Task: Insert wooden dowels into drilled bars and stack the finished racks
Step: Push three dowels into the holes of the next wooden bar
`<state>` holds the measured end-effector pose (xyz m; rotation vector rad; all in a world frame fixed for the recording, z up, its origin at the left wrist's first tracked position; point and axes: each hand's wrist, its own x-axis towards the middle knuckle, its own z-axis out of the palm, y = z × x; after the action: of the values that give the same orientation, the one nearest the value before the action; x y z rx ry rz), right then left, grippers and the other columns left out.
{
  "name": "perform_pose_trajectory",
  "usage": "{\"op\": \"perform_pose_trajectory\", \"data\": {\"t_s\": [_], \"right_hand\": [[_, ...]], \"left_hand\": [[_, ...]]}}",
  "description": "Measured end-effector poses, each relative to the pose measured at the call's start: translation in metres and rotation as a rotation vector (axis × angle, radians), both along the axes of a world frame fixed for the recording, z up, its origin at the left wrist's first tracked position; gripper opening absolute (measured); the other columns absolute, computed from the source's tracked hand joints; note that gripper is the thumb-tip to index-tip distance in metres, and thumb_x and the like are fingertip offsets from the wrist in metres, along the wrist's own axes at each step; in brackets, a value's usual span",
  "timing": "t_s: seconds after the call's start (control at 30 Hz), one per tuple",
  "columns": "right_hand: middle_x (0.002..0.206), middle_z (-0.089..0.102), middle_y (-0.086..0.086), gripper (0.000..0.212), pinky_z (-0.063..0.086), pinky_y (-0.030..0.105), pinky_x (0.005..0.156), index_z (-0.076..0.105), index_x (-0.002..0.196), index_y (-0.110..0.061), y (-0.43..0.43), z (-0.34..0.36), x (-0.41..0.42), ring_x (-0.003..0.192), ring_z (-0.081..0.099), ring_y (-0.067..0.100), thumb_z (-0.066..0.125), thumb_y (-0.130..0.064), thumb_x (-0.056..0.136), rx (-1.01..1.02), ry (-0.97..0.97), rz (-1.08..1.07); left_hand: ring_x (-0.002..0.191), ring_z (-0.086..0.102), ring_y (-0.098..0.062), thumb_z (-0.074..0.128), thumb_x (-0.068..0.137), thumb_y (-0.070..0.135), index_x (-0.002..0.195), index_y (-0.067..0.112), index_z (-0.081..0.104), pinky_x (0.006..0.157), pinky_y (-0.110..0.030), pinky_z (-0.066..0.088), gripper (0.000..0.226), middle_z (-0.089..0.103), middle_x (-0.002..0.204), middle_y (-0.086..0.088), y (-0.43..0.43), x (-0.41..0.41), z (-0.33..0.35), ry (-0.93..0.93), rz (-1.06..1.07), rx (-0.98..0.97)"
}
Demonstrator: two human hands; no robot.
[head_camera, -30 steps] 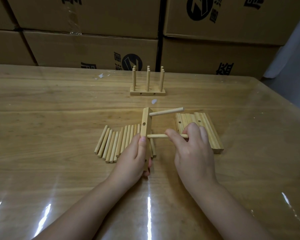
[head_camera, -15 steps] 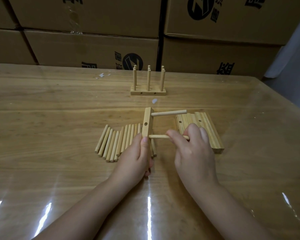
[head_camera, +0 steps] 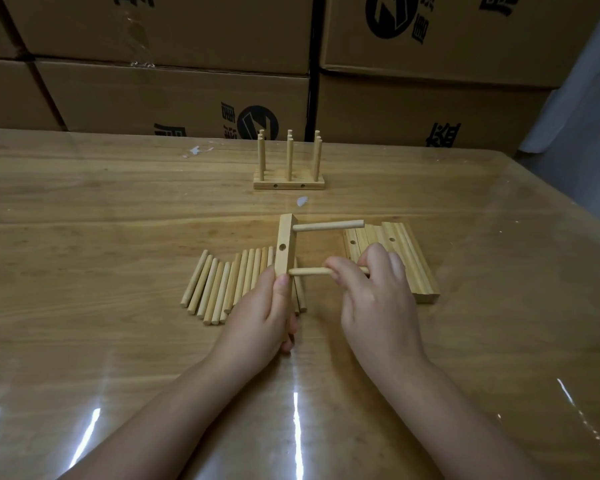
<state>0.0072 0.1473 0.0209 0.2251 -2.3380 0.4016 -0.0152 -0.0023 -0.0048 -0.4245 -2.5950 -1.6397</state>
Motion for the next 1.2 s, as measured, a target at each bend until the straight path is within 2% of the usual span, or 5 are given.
{"op": "perform_pose_trajectory", "data": {"t_s": [0.27, 0.57, 0.73, 0.9, 1.2], "right_hand": [[0.085, 0.057, 0.004, 0.021, 0.041, 0.031, 0.067, 0.065, 0.097, -0.010, 0.001, -0.007, -0.006, 0.076, 0.056, 0.020, 0.048, -0.020, 0.091, 0.110, 0.011, 0.025], [0.072, 0.059, -0.002, 0.036, 0.039, 0.022, 0.045, 0.066, 0.087, -0.014, -0.004, -0.009, -0.006, 0.058, 0.056, 0.014, 0.036, -0.033, 0.094, 0.079, -0.132, 0.054], [0.067, 0.059, -0.004, 0.039, 0.033, 0.022, 0.044, 0.063, 0.081, -0.013, -0.005, -0.012, -0.005, 0.052, 0.052, 0.015, 0.034, -0.036, 0.093, -0.003, -0.197, 0.080], [0.064, 0.049, -0.010, 0.025, 0.030, 0.024, 0.046, 0.064, 0.084, -0.014, -0.004, -0.015, -0.004, 0.052, 0.045, 0.012, 0.047, -0.029, 0.094, -0.091, -0.272, 0.098], [0.055, 0.048, -0.009, 0.025, 0.034, 0.024, 0.047, 0.055, 0.078, -0.030, 0.002, -0.012, -0.006, 0.054, 0.048, 0.007, 0.039, -0.039, 0.096, -0.229, -0.506, 0.172]], "left_hand": [[0.043, 0.055, -0.013, 0.036, 0.100, 0.032, 0.113, 0.032, 0.050, 0.044, -0.022, 0.045, 0.020, 0.058, 0.055, 0.004, -0.001, -0.002, 0.001, -0.013, 0.003, 0.212], [0.056, 0.051, 0.000, 0.032, 0.093, 0.047, 0.145, 0.030, 0.037, 0.057, -0.015, 0.041, 0.054, 0.056, 0.065, 0.015, -0.005, -0.004, -0.005, 0.082, -0.073, 0.151], [0.111, 0.053, -0.010, 0.033, 0.091, 0.055, 0.132, 0.051, 0.040, 0.088, -0.030, 0.045, 0.041, 0.058, 0.118, 0.021, -0.005, -0.005, -0.009, 0.067, -0.076, 0.154], [0.122, 0.047, 0.004, 0.035, 0.093, 0.048, 0.120, 0.062, 0.040, 0.095, -0.014, 0.038, 0.031, 0.051, 0.124, 0.035, -0.006, -0.008, -0.007, 0.034, -0.086, 0.126], [0.119, 0.043, -0.012, 0.036, 0.094, 0.049, 0.137, 0.045, 0.041, 0.099, -0.038, 0.044, 0.044, 0.058, 0.124, 0.002, -0.008, -0.006, -0.009, 0.029, -0.097, 0.111]]}}
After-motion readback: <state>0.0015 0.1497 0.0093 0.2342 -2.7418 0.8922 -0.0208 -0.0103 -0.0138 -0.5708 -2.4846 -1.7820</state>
